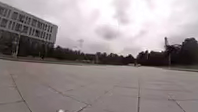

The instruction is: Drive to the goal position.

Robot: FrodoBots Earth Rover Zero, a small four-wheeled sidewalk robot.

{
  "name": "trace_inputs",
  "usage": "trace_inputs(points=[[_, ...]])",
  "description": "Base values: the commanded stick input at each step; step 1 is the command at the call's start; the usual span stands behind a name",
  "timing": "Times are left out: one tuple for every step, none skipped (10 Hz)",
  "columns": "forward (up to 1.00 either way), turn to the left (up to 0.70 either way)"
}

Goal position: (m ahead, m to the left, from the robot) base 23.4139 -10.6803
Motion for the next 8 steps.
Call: trace_inputs(points=[[0.70, -0.31], [0.70, -0.32], [0.70, -0.32], [0.70, -0.09], [0.70, -0.03], [0.70, 0.00], [0.70, 0.00], [0.70, 0.00]])
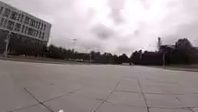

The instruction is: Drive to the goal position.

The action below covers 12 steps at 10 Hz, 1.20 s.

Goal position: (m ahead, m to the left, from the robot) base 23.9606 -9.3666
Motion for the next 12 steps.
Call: trace_inputs(points=[[0.70, 0.00], [0.70, 0.00], [0.70, 0.00], [0.70, 0.00], [0.70, 0.00], [0.70, 0.00], [0.70, 0.00], [0.70, 0.00], [0.70, 0.00], [0.70, 0.00], [0.70, 0.00], [0.70, 0.00]])
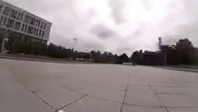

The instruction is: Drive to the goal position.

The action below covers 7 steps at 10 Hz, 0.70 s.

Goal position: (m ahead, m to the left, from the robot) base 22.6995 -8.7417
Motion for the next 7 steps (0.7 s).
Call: trace_inputs(points=[[0.70, 0.00], [0.70, 0.00], [0.70, 0.00], [0.70, 0.00], [0.70, 0.00], [0.70, 0.00], [0.70, 0.00]])
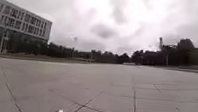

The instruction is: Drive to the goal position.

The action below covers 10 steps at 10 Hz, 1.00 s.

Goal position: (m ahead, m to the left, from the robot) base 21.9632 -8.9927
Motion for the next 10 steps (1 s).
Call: trace_inputs(points=[[0.70, 0.00], [0.70, 0.00], [0.70, -0.03], [0.70, -0.16], [0.70, -0.31], [0.70, -0.34], [0.70, -0.34], [0.70, -0.34], [0.70, -0.28], [0.70, -0.10]])
